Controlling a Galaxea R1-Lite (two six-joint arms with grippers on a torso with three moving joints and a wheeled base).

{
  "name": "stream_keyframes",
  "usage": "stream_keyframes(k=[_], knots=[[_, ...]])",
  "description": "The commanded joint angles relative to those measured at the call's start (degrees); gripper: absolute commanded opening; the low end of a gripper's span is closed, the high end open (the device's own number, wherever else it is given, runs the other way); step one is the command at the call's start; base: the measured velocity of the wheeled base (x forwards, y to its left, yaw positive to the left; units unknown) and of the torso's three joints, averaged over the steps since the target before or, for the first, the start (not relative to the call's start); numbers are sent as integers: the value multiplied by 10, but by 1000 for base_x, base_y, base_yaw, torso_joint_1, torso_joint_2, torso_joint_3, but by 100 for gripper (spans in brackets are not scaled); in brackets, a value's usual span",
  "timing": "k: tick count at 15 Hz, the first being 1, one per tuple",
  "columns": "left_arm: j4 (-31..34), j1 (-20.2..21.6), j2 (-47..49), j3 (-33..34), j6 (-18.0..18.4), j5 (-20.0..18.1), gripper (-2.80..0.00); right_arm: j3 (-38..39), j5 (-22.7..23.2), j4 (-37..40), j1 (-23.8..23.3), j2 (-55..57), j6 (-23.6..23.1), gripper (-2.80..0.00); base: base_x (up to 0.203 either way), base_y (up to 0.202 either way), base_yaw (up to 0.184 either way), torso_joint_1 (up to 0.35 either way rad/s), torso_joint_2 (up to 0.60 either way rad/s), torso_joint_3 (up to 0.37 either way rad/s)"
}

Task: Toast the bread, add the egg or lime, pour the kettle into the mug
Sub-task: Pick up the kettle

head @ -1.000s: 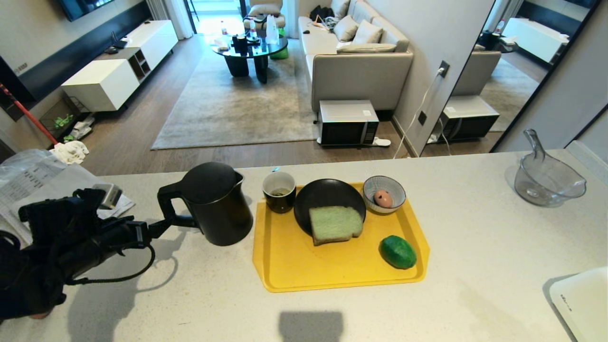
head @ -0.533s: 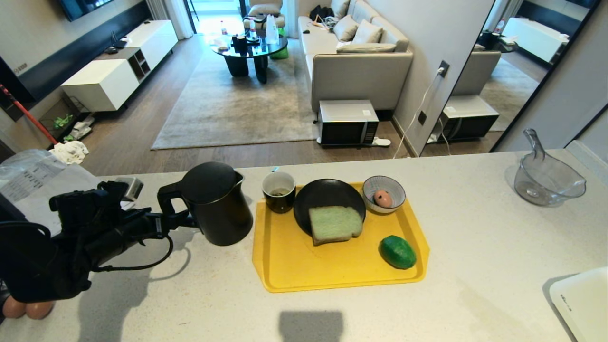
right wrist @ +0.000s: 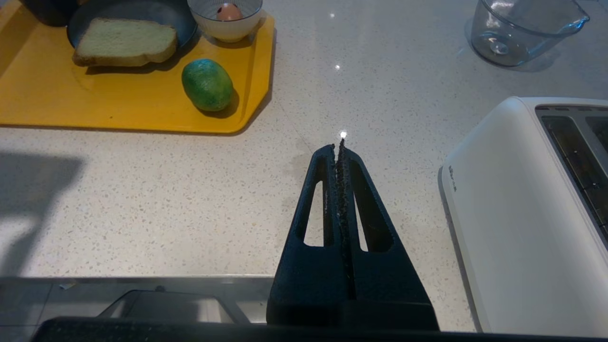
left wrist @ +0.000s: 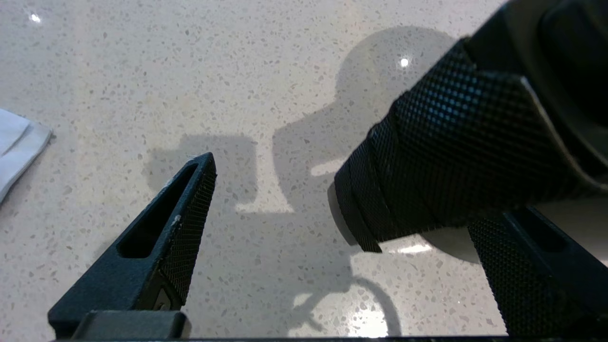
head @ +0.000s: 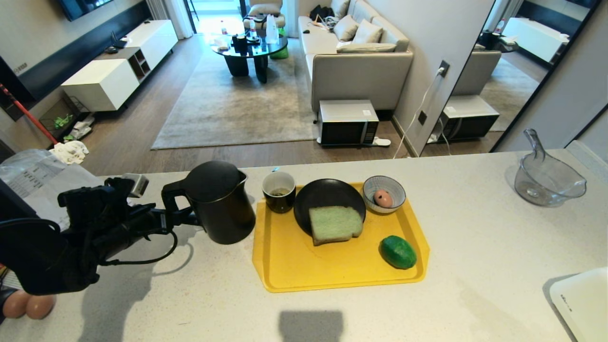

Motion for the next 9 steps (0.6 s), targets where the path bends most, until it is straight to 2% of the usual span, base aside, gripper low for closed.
stream_keyframes(k=[1, 9], knots=[[-4, 1, 0, -2, 1, -1, 0, 0, 0, 0, 0, 1, 0, -280, 0, 0, 0, 0, 0, 0], [-11, 14, 4, 0, 7, -2, 0, 0, 0, 0, 0, 1, 0, -280, 0, 0, 0, 0, 0, 0]])
